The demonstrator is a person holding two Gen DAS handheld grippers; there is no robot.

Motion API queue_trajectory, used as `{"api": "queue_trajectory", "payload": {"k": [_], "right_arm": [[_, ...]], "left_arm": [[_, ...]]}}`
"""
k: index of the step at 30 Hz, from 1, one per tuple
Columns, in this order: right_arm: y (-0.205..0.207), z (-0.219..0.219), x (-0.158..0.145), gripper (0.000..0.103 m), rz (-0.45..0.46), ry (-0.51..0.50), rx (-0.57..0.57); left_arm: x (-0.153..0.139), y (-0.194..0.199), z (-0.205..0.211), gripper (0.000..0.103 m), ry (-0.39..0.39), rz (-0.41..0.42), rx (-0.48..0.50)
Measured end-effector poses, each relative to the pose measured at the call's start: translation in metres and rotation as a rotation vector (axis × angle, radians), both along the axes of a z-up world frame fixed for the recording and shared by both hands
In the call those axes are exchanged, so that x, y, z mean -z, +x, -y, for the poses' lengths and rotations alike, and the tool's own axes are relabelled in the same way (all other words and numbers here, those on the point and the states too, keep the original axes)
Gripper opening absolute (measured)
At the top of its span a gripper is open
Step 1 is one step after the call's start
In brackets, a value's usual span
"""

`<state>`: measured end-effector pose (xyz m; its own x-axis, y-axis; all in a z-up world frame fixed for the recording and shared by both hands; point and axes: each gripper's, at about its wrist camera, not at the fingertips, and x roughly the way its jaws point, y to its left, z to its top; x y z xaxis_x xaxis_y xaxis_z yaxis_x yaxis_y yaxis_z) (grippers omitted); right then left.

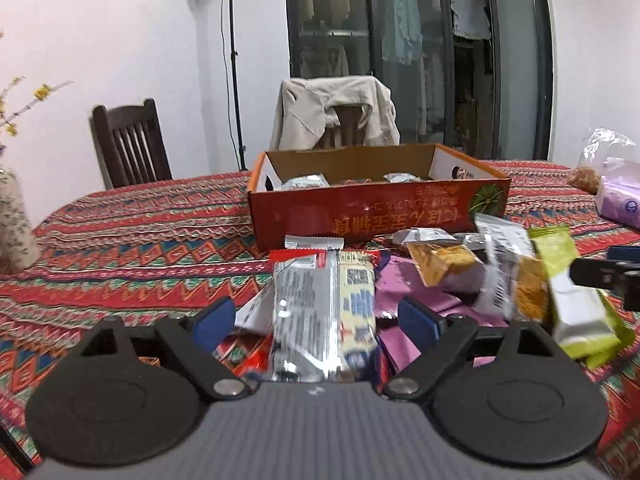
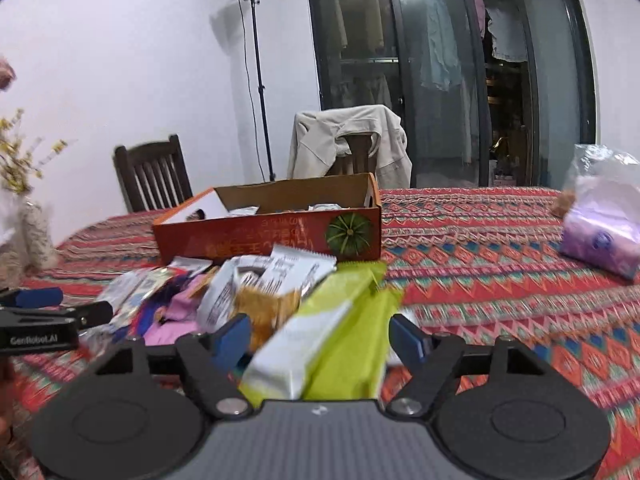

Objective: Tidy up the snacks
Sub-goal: 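Grasp a silver-white bar with the left tool while the right tool grasps a green-white bar, then carry both bars into the cardboard box and open both tools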

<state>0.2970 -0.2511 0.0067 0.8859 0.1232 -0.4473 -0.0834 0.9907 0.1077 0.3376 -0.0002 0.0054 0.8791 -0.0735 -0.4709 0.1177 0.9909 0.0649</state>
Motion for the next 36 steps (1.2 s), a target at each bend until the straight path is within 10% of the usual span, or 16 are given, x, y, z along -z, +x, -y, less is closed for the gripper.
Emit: {"api": "queue_trajectory", "payload": {"k": [7,12,18,21,36], "right_arm": [[0.04,-0.032,0.015,0.057,-0.058,-0.206,-0.021],[0.038,-0.027,0.018,0.039,-0.112,-0.324,-0.011],[0.048,-0.041,0.027,0.059,-0.12,-0.37,-0.033],[0.045,-0.049,0.031,0.052,-0.124,-0.437,-0.058],[0.013,-0.012,0.029,0.044,-0.21,-0.168,-0.129]], "left_arm": [[0.015,0.027,-0.003,0.062,-0.04,-0.056,0.016],[0.019,0.029,-0.005,0.061,-0.074,-0.058,0.009],[0.018,0.025,-0.006,0.053,-0.071,-0.066,0.011],[0.011,0.013,-0.007,0.051,-0.088,-0.06,0.009],[0.018,-0.045,-0.006,0.055,-0.113,-0.157,0.009]]}}
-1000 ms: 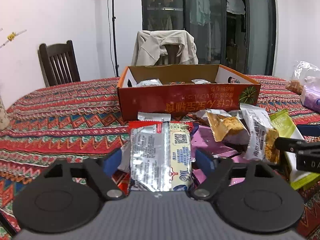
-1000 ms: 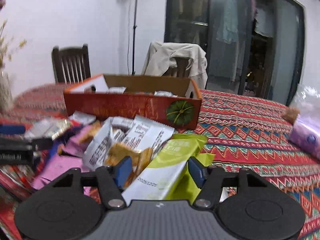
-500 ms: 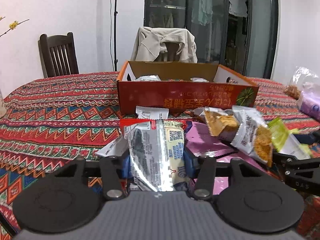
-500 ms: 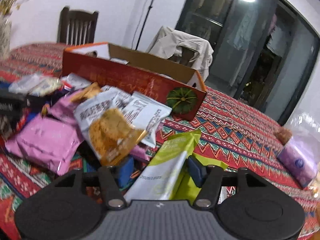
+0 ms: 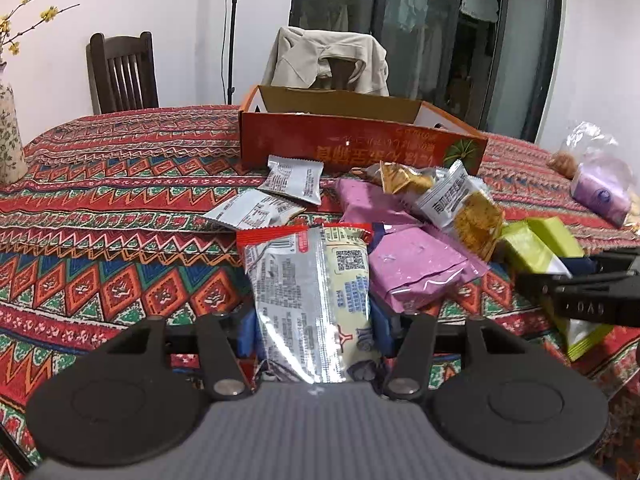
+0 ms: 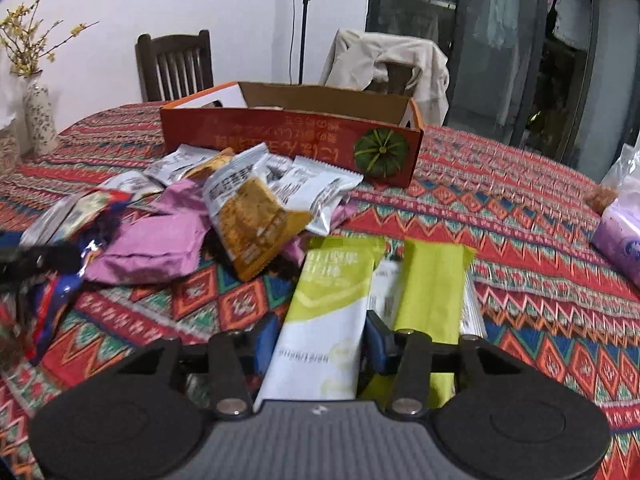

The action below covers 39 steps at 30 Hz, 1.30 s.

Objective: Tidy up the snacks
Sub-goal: 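Carry both bars into the cardboard box and open both tools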

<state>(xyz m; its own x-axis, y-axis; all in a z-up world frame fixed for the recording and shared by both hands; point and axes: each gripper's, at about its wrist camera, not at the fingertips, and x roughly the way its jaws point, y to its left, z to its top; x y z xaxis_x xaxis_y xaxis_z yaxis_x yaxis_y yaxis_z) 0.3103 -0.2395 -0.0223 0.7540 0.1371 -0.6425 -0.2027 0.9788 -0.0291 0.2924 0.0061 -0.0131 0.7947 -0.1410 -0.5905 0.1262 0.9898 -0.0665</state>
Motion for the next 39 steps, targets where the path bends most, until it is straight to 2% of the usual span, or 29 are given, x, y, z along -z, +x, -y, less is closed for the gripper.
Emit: {"api": "queue_trajectory", "payload": {"k": [3,7,13,15,18,21,24,28,31,33,34,36,37,39], "right_arm": [[-0.001,-0.003,0.001,0.041,0.009,-0.017,-0.01],[-0.013,0.011,0.0,0.036,0.013,0.051,-0.013],[-0.038,0.032,-0.024,0.036,0.067,0.119,0.01],[-0.039,0.038,-0.034,0.036,0.096,0.146,0.011],[-0.026,0.049,-0.049,0.036,0.136,0.198,-0.001],[0.006,0.055,-0.069,0.036,0.18,0.212,-0.019],[0.06,0.059,-0.092,0.036,0.2,0.249,-0.045],[0.163,0.056,-0.109,0.036,0.156,0.272,-0.017],[0.237,0.046,-0.098,0.036,0.089,0.212,0.036],[0.278,0.036,-0.083,0.036,0.047,0.14,0.078],[0.296,0.034,-0.074,0.036,0.017,0.137,0.098],[0.317,0.028,-0.059,0.036,-0.024,0.129,0.107],[0.326,0.022,-0.05,0.036,-0.035,0.077,0.117],[0.332,0.013,-0.036,0.036,-0.039,-0.004,0.138]], "left_arm": [[0.0,-0.003,0.0,0.053,-0.006,0.003,-0.002],[-0.004,-0.012,0.001,0.052,0.01,0.013,-0.01],[-0.036,-0.019,-0.006,0.052,-0.015,0.097,-0.021],[-0.05,-0.008,-0.012,0.052,-0.05,0.126,-0.006],[-0.074,0.026,-0.014,0.052,-0.04,0.168,0.007],[-0.101,0.078,-0.01,0.052,-0.013,0.198,0.026],[-0.123,0.142,-0.002,0.052,-0.008,0.192,0.061],[-0.118,0.229,0.02,0.052,0.087,0.167,0.034],[-0.094,0.286,0.029,0.052,0.113,0.091,-0.005],[-0.077,0.314,0.031,0.052,0.113,0.023,-0.046],[-0.071,0.322,0.031,0.052,0.122,0.005,-0.063],[-0.06,0.334,0.035,0.052,0.153,-0.023,-0.07],[-0.056,0.336,0.034,0.052,0.161,-0.034,-0.073],[-0.048,0.337,0.03,0.06,0.156,-0.047,-0.068]]}}
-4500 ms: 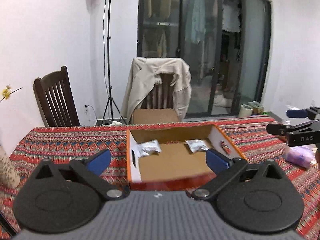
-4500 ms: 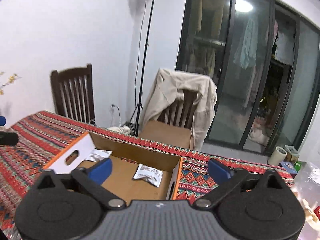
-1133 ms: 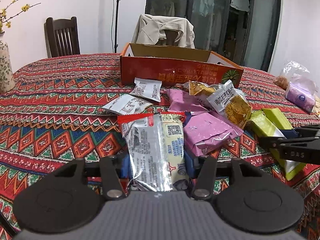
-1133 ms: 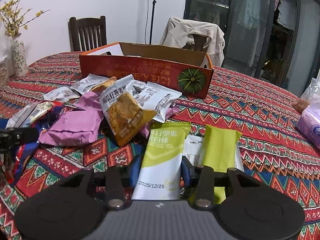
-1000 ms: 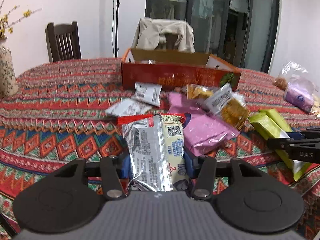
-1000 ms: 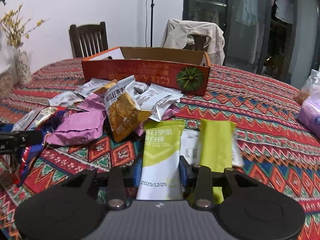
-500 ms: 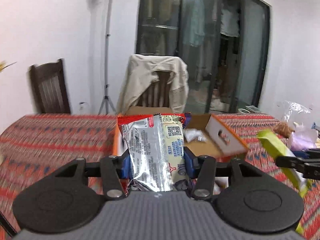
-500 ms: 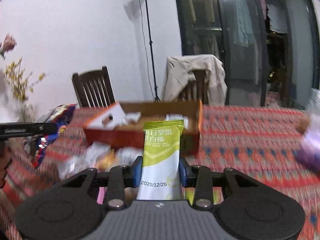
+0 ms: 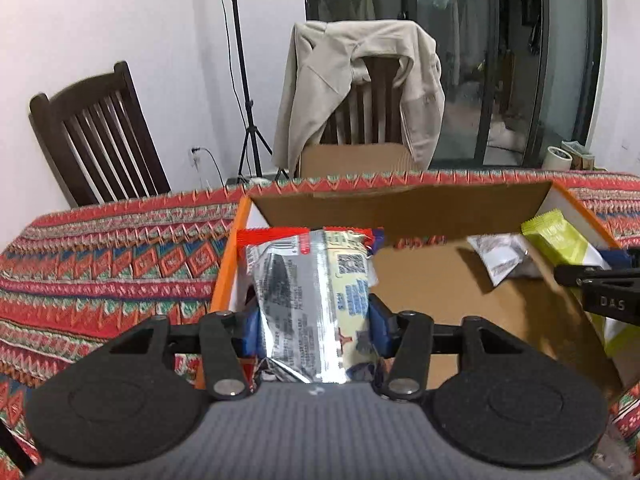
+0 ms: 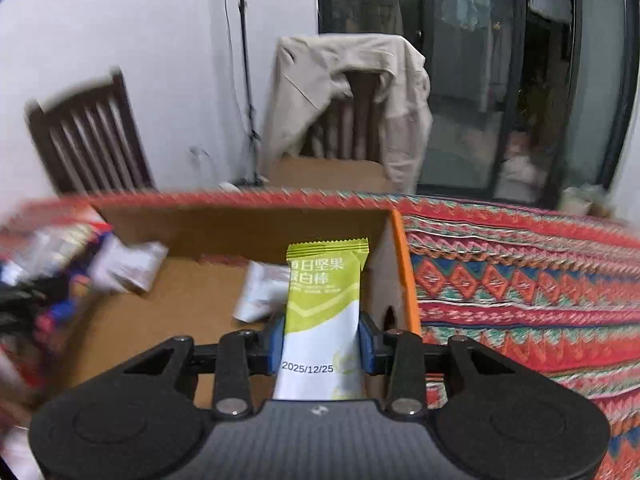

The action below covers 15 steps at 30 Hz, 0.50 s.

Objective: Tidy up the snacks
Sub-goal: 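Carry both bars into the cardboard box and open both tools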

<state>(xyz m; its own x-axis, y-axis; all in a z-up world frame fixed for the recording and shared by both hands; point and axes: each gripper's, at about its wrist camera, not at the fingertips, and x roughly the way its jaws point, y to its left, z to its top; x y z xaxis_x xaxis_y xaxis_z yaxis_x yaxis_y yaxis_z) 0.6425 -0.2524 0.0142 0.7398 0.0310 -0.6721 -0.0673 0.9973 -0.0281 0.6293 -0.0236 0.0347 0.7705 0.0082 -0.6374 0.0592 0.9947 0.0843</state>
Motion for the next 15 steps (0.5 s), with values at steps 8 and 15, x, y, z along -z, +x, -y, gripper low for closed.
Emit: {"api": "queue_trajectory", "payload": {"k": [8,15], "right_arm": [[-0.016,-0.014,-0.002,0.059,0.056,-0.115,-0.03],[-0.06,0.011,-0.056,0.063,0.149,-0.042,-0.043]], "left_arm": [[-0.004,-0.024,-0.02,0.075,-0.015,0.02,0.024],[-0.069,-0.074,-0.033,0.077,0.008,0.123,0.01]]}}
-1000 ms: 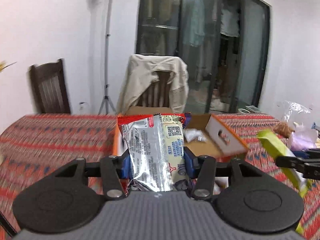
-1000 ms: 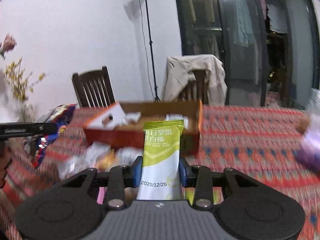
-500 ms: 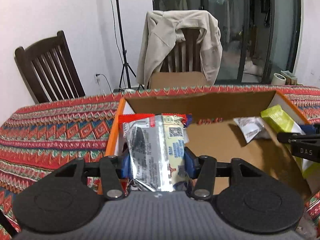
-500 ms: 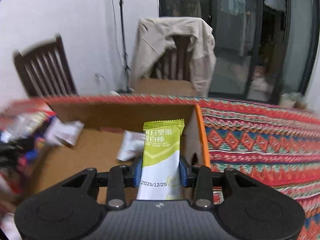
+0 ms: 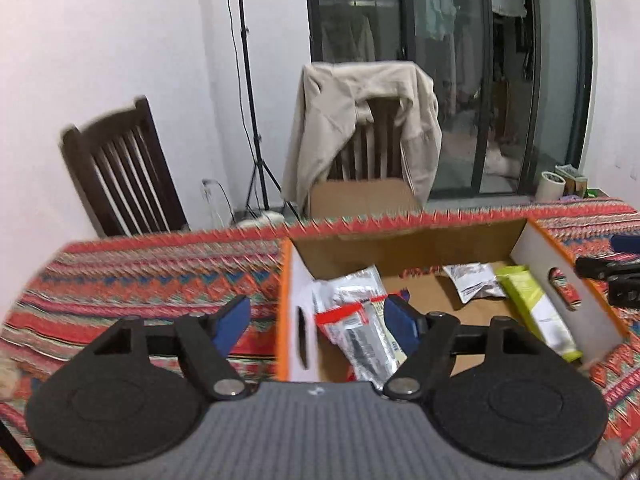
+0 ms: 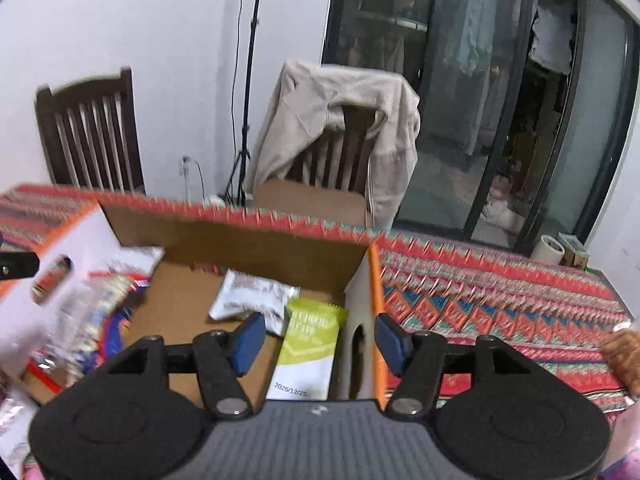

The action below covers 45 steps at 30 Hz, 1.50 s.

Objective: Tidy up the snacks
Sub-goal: 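Carry both bars into the cardboard box and open both tools, then grasp a pink packet with the left tool while the right tool grasps a lime-green bar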

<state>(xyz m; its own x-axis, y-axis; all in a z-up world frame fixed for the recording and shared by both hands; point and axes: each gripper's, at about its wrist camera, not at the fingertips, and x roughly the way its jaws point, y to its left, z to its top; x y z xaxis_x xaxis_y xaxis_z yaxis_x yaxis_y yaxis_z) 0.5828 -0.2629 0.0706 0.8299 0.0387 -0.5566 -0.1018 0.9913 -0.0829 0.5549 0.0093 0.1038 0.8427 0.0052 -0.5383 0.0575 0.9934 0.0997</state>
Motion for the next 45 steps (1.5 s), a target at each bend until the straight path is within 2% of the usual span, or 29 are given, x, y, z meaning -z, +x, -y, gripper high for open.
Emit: {"api": "queue_trajectory", "payload": {"k": [4,9,12,15,19,21,22,27,30,39,41,45], "right_arm": [[-0.057,0.016,-0.034,0.079,0.1,0.017,-0.028],[-0.143,0.037,-0.049,0.084,0.179,0.079,-0.067],[-0.196,0.045,-0.043,0.093,0.214,0.122,-0.089],[-0.244,0.048,-0.033,0.093,0.226,0.157,-0.121],[-0.3,0.043,-0.013,0.095,0.245,0.217,-0.153],[-0.322,0.039,0.003,0.103,0.254,0.235,-0.149],[-0.332,0.036,0.013,0.103,0.252,0.225,-0.144],[-0.36,0.019,0.058,0.103,0.2,0.164,-0.108],[-0.366,0.012,0.074,0.102,0.159,0.132,-0.112],[-0.368,0.016,0.078,0.101,0.159,0.13,-0.083],[-0.362,0.02,0.079,0.1,0.146,0.129,-0.071],[-0.34,0.029,0.082,0.09,0.099,0.134,-0.045]], "left_arm": [[-0.031,-0.064,-0.015,0.084,-0.039,0.119,0.024],[-0.039,-0.144,-0.026,0.09,-0.101,0.203,0.06],[-0.03,-0.195,-0.023,0.094,-0.101,0.251,0.07],[-0.015,-0.239,-0.017,0.101,-0.118,0.288,0.082],[0.019,-0.291,-0.004,0.103,-0.131,0.277,0.109],[0.038,-0.309,0.003,0.103,-0.115,0.262,0.119],[0.047,-0.317,0.006,0.103,-0.112,0.241,0.116],[0.084,-0.318,0.02,0.103,-0.091,0.102,0.136],[0.091,-0.315,0.023,0.103,-0.094,0.083,0.146],[0.096,-0.299,0.034,0.103,-0.091,0.067,0.226],[0.096,-0.284,0.036,0.103,-0.072,0.076,0.274],[0.104,-0.24,0.046,0.103,0.021,0.051,0.388]]}}
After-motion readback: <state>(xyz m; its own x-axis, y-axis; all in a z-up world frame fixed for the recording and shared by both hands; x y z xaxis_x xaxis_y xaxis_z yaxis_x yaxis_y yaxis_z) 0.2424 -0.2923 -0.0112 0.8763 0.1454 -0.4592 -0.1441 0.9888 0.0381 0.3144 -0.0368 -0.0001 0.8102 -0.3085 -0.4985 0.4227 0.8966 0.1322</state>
